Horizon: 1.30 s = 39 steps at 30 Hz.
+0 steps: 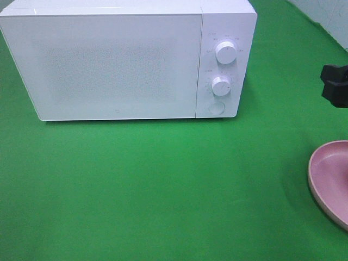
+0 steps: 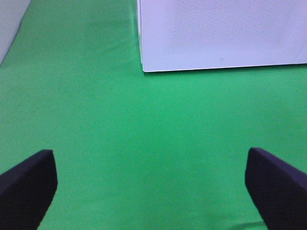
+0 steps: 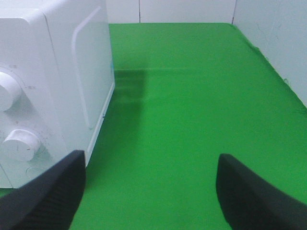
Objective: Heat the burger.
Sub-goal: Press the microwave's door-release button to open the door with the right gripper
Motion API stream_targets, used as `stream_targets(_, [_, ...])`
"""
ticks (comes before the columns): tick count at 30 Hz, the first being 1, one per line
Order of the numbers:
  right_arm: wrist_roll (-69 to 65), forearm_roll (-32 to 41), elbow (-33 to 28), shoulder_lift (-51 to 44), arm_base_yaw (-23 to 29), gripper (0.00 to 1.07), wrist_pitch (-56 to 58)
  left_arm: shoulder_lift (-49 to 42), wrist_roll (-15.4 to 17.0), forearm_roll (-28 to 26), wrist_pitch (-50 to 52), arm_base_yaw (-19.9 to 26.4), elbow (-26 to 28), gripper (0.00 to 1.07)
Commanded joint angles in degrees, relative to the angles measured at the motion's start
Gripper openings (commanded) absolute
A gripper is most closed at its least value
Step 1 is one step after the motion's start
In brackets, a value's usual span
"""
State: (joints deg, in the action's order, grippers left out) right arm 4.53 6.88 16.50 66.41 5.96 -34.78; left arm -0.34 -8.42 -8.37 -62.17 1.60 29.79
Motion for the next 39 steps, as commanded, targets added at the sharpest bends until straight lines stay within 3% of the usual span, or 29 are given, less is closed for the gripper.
stream_targets(1, [1.03, 1.78, -0.46, 0.17, -0.34, 0.73, -2.64, -0.92, 0.29, -0.06, 0.69, 0.0, -0.17, 1.0])
stream_targets(12, [1.15, 4.7, -1.32, 0.46, 0.74, 0.73, -4.24, -0.92, 0.29, -0.06, 0.69, 0.0, -0.17, 1.0])
stream_targets(16, [4.01, 6.42, -1.32, 0.57, 4.93, 0.73, -4.64, -0.92, 0.29, -0.06, 0.69, 0.0, -0.17, 1.0])
stream_targets(18, [9.05, 11.46, -1.32, 2.64, 9.05, 0.73, -6.59, -0.92, 0.29, -0.06, 0.69, 0.0, -0.17, 1.0])
stream_targets(23, [11.86, 15.36, -1.32, 4.87, 12.61, 0.73, -9.28, -0.92, 0.29, -0.06, 0.69, 0.0, -0.17, 1.0])
stream_targets(27, [14.32, 24.47, -1.32, 10.49, 20.97, 0.73, -17.3, -0.92, 0.29, -0.06, 0.69, 0.0, -0.17, 1.0])
stream_targets(30, [14.73, 25.84, -1.32, 11.29, 22.17, 0.73, -18.56, -0.92, 0.29, -0.06, 0.69, 0.0, -0.17, 1.0])
stream_targets(34, [16.79, 34.78, -1.2, 16.84, 30.25, 0.73, -26.7, -0.92, 0.29, -0.06, 0.69, 0.0, -0.17, 1.0])
stream_targets(39, [16.62, 39.76, -1.15, 19.77, 34.61, 0.73, -30.83, -0.92, 0.29, -0.06, 0.69, 0.0, -0.17, 1.0])
